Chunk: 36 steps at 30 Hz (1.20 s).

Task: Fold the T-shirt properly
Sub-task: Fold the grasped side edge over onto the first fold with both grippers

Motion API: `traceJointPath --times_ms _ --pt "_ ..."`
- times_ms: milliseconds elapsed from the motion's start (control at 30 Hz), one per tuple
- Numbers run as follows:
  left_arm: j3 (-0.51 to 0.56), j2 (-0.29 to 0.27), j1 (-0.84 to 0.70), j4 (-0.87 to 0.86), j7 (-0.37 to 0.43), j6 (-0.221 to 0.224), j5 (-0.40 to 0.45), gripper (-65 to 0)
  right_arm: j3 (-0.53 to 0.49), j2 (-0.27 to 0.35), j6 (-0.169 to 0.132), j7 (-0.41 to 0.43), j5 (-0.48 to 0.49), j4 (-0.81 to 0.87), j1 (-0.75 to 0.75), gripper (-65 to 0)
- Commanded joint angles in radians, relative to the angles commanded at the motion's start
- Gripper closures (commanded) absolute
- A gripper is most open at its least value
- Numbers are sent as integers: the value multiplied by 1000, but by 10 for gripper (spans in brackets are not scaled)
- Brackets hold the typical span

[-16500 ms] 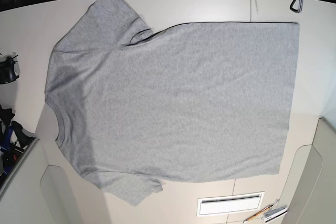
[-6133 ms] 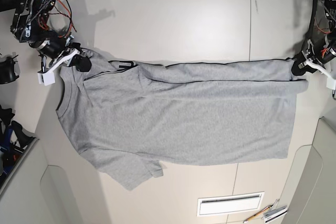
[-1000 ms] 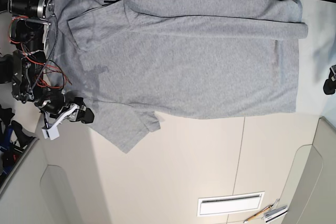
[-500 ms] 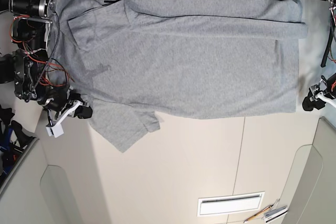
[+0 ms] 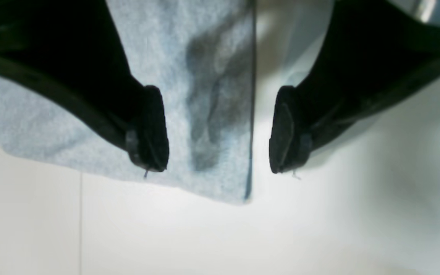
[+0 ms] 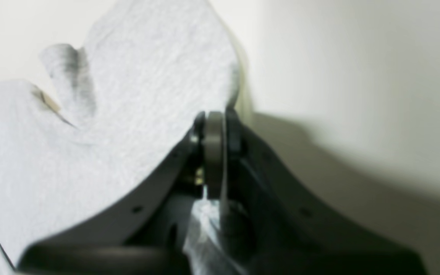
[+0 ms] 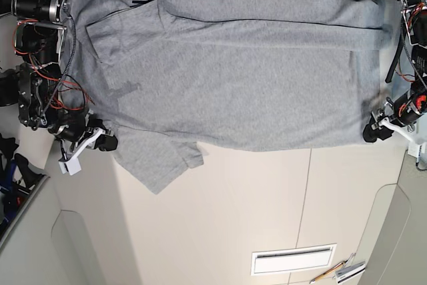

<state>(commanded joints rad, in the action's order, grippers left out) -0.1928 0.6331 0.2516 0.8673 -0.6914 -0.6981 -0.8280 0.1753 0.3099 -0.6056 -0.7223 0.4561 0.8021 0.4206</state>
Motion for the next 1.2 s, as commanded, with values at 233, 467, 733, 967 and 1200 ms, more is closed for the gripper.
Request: traceJointPath --times_ms 233,467,733,967,1200 --pt "0 -10 0 0 -102 0 -70 -451 0 0 0 0 0 0 0 0" --pt "0 -10 0 0 -205 0 -184 -451 0 0 0 0 0 0 0 0" --pt "0 -10 0 0 -247 0 -231 -150 0 0 0 0 0 0 0 0" --pt "0 -6 11 2 -226 0 -230 0 0 1 7 8 9 11 3 0" --pt "0 27 53 39 -317 0 -231 0 0 9 7 -77 72 127 3 0"
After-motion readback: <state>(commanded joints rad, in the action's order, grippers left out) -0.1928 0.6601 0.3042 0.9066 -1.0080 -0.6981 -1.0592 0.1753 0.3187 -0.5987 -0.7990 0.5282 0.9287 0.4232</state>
